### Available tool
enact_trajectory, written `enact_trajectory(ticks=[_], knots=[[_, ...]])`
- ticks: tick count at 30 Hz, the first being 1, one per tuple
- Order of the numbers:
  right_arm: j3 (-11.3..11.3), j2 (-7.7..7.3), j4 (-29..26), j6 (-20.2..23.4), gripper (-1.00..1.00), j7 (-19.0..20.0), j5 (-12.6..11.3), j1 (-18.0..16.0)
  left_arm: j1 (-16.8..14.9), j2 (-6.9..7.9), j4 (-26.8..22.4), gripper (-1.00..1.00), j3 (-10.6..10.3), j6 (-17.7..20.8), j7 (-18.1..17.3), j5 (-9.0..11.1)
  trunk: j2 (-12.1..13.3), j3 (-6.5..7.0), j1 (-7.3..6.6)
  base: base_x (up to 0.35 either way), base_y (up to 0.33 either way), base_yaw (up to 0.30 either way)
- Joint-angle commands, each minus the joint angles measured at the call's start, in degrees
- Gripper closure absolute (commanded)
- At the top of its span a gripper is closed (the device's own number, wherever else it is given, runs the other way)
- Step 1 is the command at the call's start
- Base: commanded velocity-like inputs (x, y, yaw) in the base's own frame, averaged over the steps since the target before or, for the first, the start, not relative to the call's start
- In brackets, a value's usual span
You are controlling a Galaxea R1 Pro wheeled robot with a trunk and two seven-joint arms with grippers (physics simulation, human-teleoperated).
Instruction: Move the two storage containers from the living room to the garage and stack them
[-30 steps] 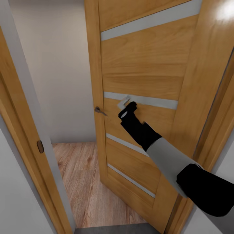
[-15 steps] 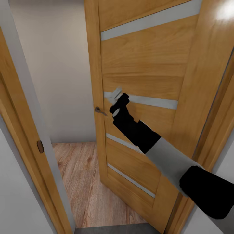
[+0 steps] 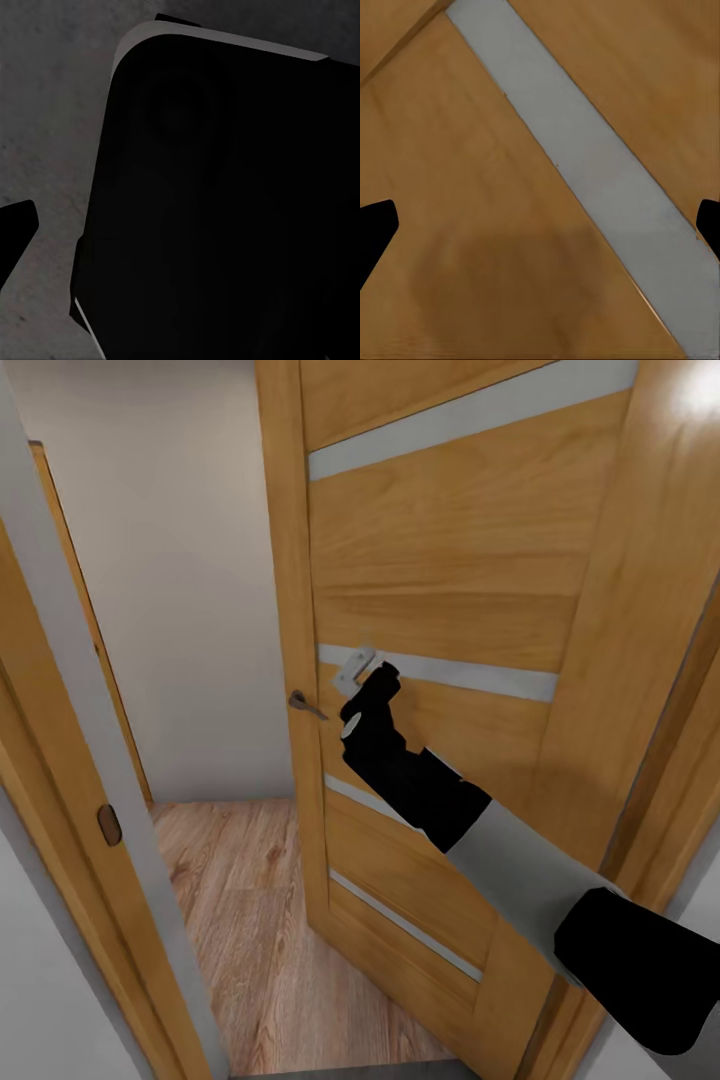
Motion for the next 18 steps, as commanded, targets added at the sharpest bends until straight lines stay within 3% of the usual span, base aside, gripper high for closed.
enact_trajectory(ticks=[1, 6, 7, 8, 12, 18], knots=[[0.1, 0.00, 0.3, 0.0, -1.00, -0.4, -0.2, -0.1, 0.0, -0.01, 0.0, -1.00, 0.0, -0.1, 0.0, 0.3, 0.0, -0.05, 0.00, 0.004, 0.000, 0.000], [-0.7, 0.00, 1.9, -1.5, -1.00, -0.4, -0.2, -0.1, 0.0, -0.01, 0.0, -1.00, 0.0, -0.1, 0.0, 0.3, 0.0, -0.05, 0.00, 0.001, 0.000, 0.000], [-1.3, 0.00, 12.1, -6.2, -1.00, -0.3, -0.4, -0.1, 0.0, -0.01, 0.0, -1.00, 0.1, -0.1, 0.0, 0.3, 0.0, -0.05, 0.00, 0.000, 0.000, 0.000], [-1.8, 0.00, 13.0, -7.5, -1.00, -0.2, -0.7, -0.1, 0.0, -0.01, 0.0, -1.00, 0.1, -0.1, 0.0, 0.3, 0.0, -0.05, 0.00, 0.000, 0.000, 0.000], [-3.8, 0.00, 14.4, -11.2, -1.00, 0.0, -1.3, -0.1, 0.0, -0.01, 0.0, -1.00, 0.1, -0.1, 0.0, 0.3, 0.0, -0.05, 0.00, 0.000, 0.000, 0.000], [-5.1, 0.00, 14.7, -12.9, -1.00, 0.0, -1.4, -0.1, 0.0, -0.01, 0.0, -1.00, 0.1, -0.1, 0.0, 0.4, 0.0, -0.05, 0.00, 0.000, 0.000, 0.000]])
